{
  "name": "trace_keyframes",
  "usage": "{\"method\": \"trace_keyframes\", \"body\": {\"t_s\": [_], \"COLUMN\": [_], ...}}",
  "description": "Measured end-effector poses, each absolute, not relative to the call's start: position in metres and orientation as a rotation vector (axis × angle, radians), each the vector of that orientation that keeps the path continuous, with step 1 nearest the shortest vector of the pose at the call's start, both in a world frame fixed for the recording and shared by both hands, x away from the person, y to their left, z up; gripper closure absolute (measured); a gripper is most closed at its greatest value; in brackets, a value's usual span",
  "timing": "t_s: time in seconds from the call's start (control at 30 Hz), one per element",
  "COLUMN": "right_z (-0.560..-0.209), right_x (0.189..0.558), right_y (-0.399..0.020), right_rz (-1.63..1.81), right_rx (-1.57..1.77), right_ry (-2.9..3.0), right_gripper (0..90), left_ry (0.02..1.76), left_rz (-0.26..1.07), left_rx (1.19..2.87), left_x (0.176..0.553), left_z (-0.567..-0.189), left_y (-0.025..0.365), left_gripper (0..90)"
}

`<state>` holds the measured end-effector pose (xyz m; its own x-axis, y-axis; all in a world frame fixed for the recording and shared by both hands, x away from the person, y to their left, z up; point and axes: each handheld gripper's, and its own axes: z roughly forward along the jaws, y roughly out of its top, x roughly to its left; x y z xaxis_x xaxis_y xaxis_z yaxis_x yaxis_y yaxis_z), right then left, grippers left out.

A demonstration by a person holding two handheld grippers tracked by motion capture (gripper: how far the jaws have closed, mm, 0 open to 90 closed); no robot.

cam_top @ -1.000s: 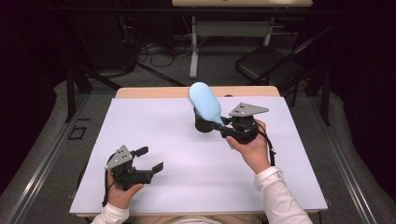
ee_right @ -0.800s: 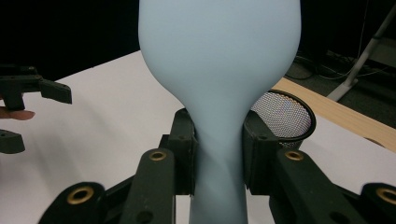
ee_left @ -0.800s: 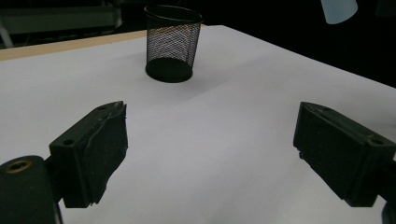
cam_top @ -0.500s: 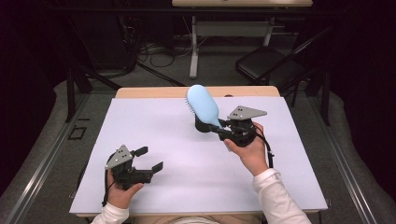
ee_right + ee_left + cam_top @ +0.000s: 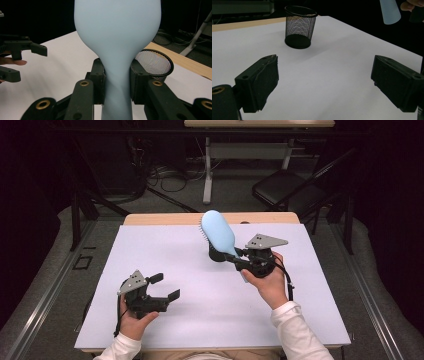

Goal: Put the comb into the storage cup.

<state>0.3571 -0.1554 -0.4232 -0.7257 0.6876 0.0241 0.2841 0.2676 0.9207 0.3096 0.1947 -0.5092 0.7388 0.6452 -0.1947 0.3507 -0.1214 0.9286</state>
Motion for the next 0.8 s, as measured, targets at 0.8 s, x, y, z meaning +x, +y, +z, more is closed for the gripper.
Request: {"method": "trace_keyframes", "body": {"t_s": [0.8], "right_z": [-0.422], "right_x": [0.357], "right_y": [-0.16], "right_rz": [1.462], "right_rx": [0.886], "right_ry": [2.154], "right_gripper": [69.7], "left_ry": [0.828], "left_rz": [0.2], "left_rx": [1.719], "left_x": [0.339], "left_z": [-0.461], "left_y": [0.175], "left_gripper": [0.6]}}
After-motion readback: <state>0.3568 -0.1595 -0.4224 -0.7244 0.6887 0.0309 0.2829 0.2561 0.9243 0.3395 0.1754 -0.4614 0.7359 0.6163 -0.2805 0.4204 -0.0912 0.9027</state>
